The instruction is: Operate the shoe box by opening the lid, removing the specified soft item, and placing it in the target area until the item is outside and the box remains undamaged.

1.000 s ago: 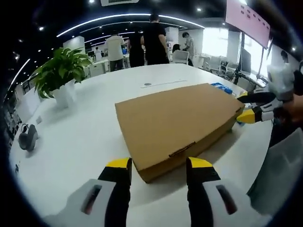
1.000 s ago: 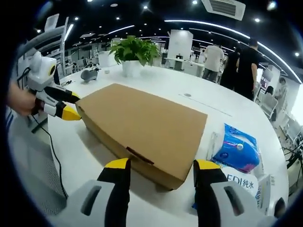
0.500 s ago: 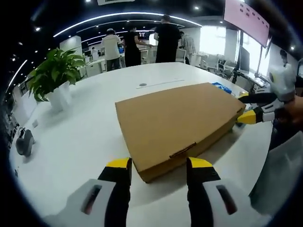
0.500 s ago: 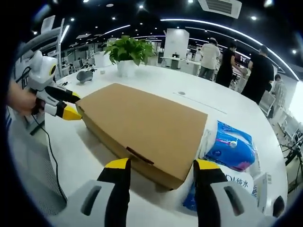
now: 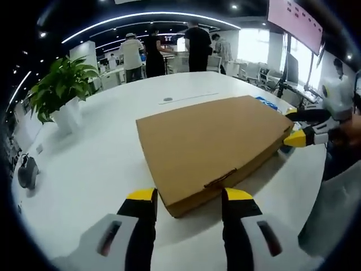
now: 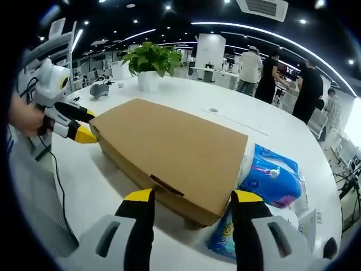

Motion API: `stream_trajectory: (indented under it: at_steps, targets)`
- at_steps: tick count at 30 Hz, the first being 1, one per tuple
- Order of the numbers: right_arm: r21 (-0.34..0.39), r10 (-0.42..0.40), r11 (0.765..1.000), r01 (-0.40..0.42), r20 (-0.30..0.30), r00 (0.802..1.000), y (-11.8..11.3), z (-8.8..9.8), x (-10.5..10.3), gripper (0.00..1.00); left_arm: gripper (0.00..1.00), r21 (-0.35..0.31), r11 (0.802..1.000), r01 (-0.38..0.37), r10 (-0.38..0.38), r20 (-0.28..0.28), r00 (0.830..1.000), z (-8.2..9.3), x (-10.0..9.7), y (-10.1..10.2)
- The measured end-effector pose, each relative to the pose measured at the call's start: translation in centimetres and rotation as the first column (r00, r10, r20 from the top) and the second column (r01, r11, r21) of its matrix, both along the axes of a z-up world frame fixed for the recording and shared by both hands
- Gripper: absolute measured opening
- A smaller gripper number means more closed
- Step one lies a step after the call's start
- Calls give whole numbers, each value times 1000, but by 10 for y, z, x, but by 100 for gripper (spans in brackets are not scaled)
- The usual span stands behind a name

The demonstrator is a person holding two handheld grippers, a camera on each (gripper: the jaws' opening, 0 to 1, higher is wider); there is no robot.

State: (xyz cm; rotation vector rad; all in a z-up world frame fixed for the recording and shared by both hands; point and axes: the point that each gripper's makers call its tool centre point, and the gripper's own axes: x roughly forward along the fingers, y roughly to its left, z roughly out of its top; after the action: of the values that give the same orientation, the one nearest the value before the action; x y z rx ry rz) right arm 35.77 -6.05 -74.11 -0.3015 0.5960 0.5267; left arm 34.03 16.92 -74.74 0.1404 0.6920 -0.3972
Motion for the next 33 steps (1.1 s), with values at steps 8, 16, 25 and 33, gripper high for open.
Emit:
stream_trajectory:
  at_steps: [8,16,25,33]
  targets:
    - [1,2,1000,-2,-3,1000,1,-1,3,52,45,24,1000,18,-18,-4,1000,-4,6,2]
    - [23,-28,999,29,-22,999,0,-2,1,54,47,-16,1000,5,-4,8,1000,-3,5,4]
    - [111,-67,992,66,12,998,-11,31,-5,59,58,-105,994,23,-15,72,997,34,-12,7]
    - [176,-27,984,5,125,992,-20,93,-30,65,76,-282,959,8,27,121,992,88,-47,14]
